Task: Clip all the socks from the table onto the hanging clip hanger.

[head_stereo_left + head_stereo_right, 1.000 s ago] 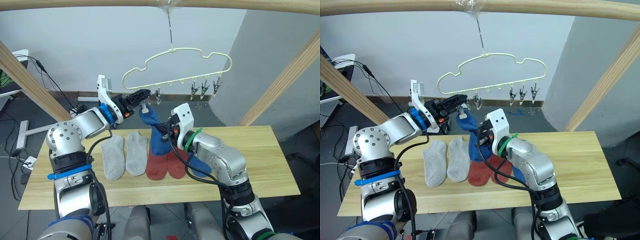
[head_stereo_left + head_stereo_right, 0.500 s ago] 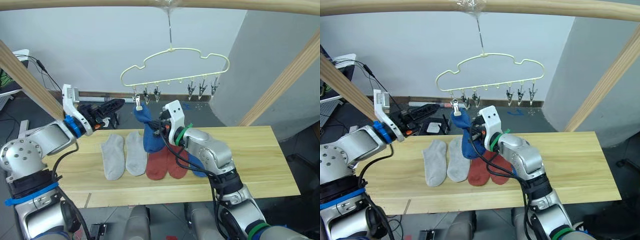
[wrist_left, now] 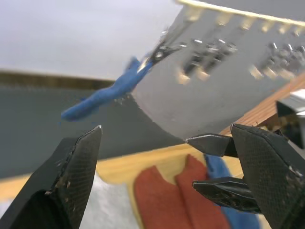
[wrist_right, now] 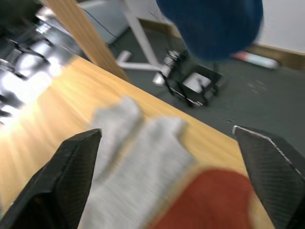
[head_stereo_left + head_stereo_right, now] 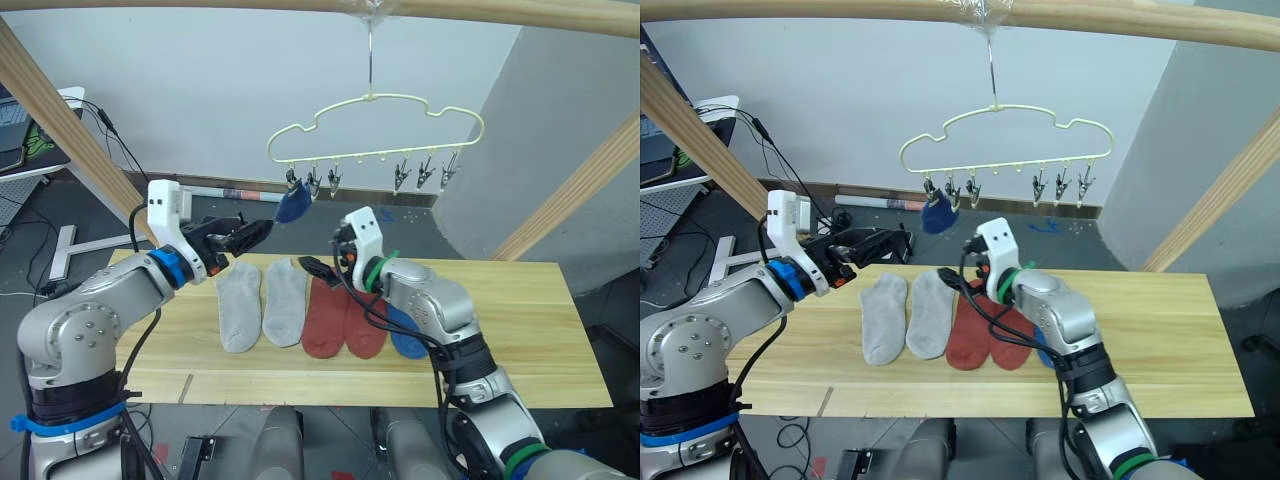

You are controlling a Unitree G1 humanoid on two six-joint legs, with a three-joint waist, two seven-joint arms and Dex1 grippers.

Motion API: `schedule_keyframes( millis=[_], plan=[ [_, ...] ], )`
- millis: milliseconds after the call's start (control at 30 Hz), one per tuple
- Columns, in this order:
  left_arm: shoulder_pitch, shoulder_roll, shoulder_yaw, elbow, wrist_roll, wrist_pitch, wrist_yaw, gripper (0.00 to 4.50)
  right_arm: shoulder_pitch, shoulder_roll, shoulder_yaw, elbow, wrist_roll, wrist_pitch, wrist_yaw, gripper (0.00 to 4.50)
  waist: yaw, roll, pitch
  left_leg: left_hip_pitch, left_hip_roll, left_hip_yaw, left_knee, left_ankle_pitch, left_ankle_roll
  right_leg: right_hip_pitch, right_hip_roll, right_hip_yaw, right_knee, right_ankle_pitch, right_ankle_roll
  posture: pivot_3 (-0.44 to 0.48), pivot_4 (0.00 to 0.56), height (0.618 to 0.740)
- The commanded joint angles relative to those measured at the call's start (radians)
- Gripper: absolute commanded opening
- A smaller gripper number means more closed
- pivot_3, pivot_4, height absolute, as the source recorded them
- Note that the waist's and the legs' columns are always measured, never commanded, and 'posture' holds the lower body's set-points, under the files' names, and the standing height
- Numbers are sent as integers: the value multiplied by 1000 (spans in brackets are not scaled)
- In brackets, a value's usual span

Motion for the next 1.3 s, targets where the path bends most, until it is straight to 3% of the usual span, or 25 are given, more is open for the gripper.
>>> schedule_keyframes(
  millis=[33, 100, 167, 300, 333, 600, 767, 1300],
  plan=[
    [24, -29, -89, -80, 128, -148, -17, 4500, 26, -58, 0, -131, 12, -30, 61, 4456, -2, 0, 0, 0, 0, 0, 0, 0, 0, 0, 0, 0, 0, 0, 0, 96, 242, 740],
    [35, -50, -117, -83, 171, -202, -28, 4500, 35, -81, -9, -162, 24, -32, 74, 4456, -10, 0, 0, 0, 0, 0, 0, 0, 0, 0, 0, 0, 0, 0, 0, 84, 241, 740],
    [45, -72, -210, -53, 297, -325, -42, 4110, 54, -139, -45, -227, 47, -9, 103, 4500, -16, 0, 0, 1, 1, 0, 0, 0, 0, -1, 1, 1, 2, -1, 1, 62, 239, 740],
    [-18, -214, -356, 81, 493, -516, 14, 3061, 84, -250, -146, -368, 121, 24, 154, 4500, -10, 1, 0, 1, 0, 1, 3, 0, 0, 1, 0, 1, 1, -1, 3, 10, 234, 740],
    [-25, -233, -372, 100, 524, -545, 16, 3061, 89, -262, -159, -388, 138, 34, 157, 4500, -9, 0, 0, 0, -1, 1, 4, 0, 0, 1, 0, 2, 0, 0, 4, 10, 234, 740],
    [-69, -380, -364, 272, 670, -716, 113, 3061, 97, -327, -183, -491, 190, 30, 174, 4500, -46, 0, -1, 0, -1, 1, 5, 0, 1, 1, 0, 3, 1, 1, 4, -60, 240, 740],
    [-88, -404, -342, 319, 704, -755, 129, 2058, 97, -342, -194, -516, 205, 40, 154, 4500, -57, 0, -1, 0, -1, 1, 5, 0, 1, 1, 0, 3, 2, 1, 5, -80, 247, 740],
    [-181, -431, -298, 488, 800, -872, 189, 2058, 24, -373, -205, -501, 256, 40, 173, 4500, -56, 0, -1, 0, -1, 0, 8, 0, 1, 3, 1, 2, 2, 2, 5, -92, 238, 740]
  ],
)
